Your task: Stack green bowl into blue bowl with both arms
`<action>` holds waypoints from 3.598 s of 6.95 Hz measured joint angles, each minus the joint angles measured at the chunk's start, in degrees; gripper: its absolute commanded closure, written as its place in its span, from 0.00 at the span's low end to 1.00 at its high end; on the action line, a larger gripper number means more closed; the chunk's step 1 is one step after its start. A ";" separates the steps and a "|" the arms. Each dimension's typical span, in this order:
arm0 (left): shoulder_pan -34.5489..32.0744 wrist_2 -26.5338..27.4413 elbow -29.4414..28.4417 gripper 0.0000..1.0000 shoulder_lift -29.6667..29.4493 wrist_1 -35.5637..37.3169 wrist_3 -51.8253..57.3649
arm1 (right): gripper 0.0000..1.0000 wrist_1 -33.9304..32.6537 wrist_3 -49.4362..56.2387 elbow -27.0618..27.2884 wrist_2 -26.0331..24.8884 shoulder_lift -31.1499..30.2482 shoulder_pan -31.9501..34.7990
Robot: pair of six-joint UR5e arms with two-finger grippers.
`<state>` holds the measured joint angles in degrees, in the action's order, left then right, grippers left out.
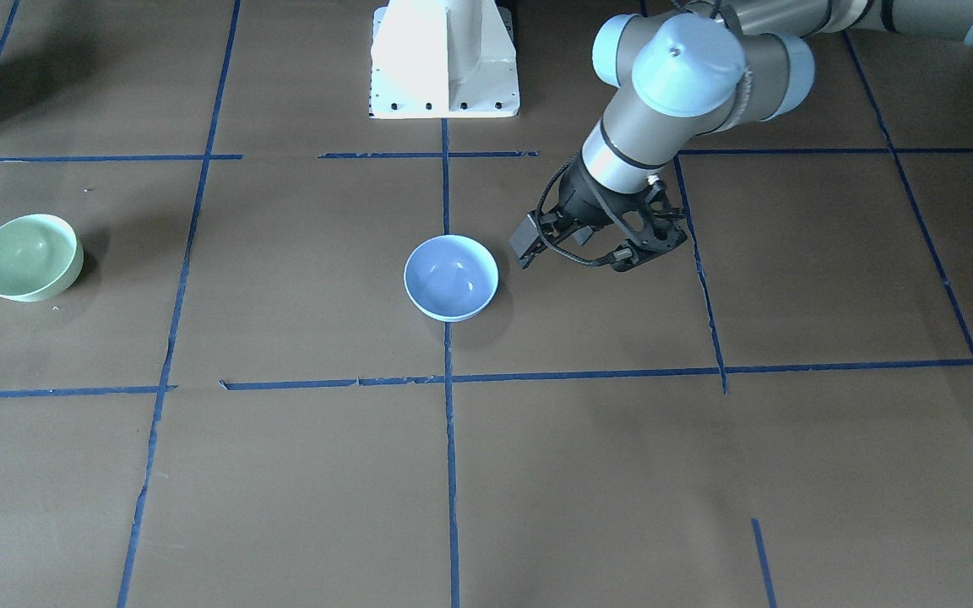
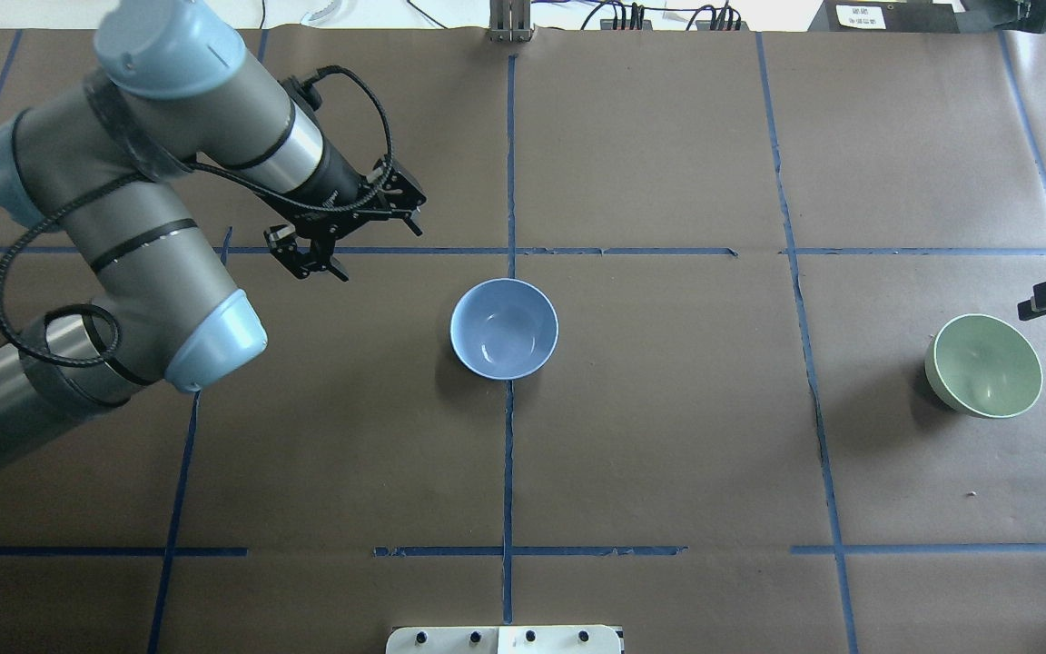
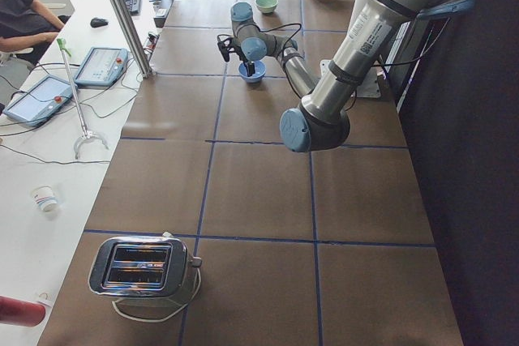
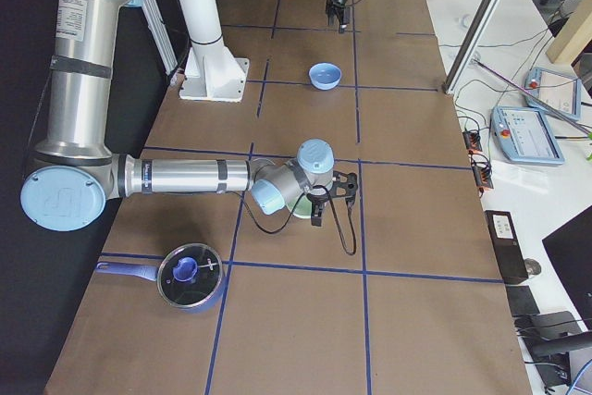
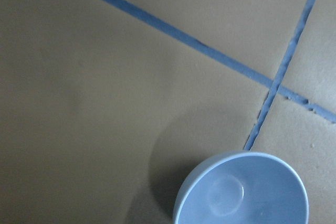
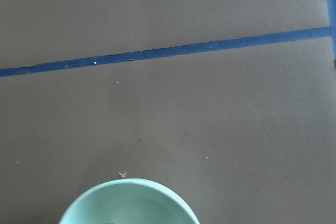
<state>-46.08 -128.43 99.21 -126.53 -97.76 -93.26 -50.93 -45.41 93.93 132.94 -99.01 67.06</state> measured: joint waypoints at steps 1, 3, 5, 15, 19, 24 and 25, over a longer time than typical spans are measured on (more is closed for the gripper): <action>-1.83 -1.81 0.74 0.00 0.18 0.32 0.01 | 0.00 6.85 -4.60 -2.96 -0.29 -0.17 -1.88; -3.34 -2.62 1.56 0.00 1.13 0.45 0.73 | 0.16 12.67 -8.82 -6.84 -0.65 -0.28 -4.46; -4.47 -2.69 2.63 0.00 2.67 0.46 2.24 | 0.98 13.34 -10.58 -8.06 -0.70 -0.24 -5.03; -12.86 -1.95 10.69 0.00 17.07 10.46 40.42 | 1.00 7.91 -20.44 5.59 3.96 4.02 -5.27; -18.53 -1.69 10.60 0.00 24.36 10.81 55.36 | 1.00 -22.25 -21.13 19.53 -5.58 20.30 -15.61; -20.93 -1.64 9.73 0.00 29.13 10.32 63.24 | 1.00 -40.07 -32.89 13.12 -27.63 45.48 -35.75; -22.62 -1.64 9.48 0.00 31.06 10.31 67.14 | 1.00 -38.60 -34.04 9.66 -29.52 47.64 -36.88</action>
<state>-68.70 -130.08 108.70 -95.47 -87.44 -26.12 -89.53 -79.45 103.59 103.42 -51.37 30.18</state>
